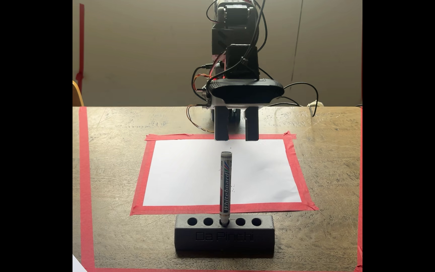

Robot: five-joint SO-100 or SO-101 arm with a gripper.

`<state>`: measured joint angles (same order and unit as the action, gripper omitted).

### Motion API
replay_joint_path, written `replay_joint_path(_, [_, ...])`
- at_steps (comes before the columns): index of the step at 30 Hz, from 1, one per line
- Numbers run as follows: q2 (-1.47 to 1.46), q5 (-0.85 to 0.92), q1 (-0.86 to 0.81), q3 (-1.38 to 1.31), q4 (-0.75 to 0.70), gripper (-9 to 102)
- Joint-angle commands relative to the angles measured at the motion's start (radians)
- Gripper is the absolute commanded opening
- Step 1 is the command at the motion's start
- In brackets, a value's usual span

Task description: Pick up a pen

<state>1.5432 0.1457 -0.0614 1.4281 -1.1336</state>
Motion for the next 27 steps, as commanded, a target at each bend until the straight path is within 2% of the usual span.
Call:
replay_joint_path(1, [-0.034, 0.006, -0.006, -0.101, 0.046, 99])
replay_joint_path(11, [-0.158, 0.043, -0.054, -0.224, 0.048, 99])
replay_joint_path(27, [-0.160, 0.041, -0.067, -0.213, -0.035, 99])
